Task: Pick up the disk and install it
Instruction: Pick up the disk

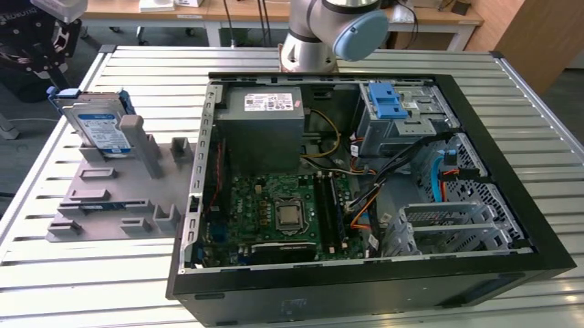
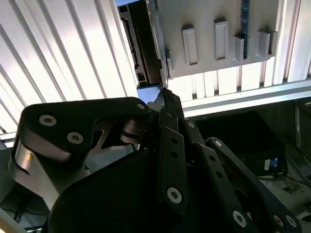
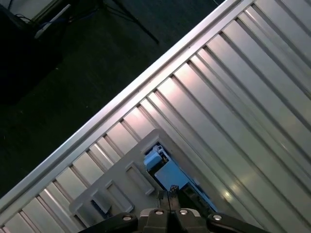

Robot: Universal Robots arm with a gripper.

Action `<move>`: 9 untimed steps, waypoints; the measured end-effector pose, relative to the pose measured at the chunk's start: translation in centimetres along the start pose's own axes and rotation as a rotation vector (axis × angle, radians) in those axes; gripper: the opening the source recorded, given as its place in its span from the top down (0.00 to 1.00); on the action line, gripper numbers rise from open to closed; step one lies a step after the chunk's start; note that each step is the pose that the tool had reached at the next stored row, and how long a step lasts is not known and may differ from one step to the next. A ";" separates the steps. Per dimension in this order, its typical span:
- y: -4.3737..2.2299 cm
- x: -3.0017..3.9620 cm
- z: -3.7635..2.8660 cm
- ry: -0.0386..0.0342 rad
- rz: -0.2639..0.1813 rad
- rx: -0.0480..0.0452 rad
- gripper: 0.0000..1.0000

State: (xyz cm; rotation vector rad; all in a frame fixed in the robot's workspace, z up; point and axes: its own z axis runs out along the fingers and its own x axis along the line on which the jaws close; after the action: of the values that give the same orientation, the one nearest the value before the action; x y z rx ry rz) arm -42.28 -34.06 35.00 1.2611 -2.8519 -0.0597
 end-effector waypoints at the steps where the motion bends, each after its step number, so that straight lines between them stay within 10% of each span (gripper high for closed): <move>1: 0.00 0.00 0.00 0.0001 -0.013 0.0001 0.89; 9: 0.00 0.00 0.01 -0.0040 -0.114 0.0025 0.89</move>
State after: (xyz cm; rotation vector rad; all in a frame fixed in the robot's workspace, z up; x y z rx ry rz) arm -42.28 -34.05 34.99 1.4243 -2.7817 -0.0607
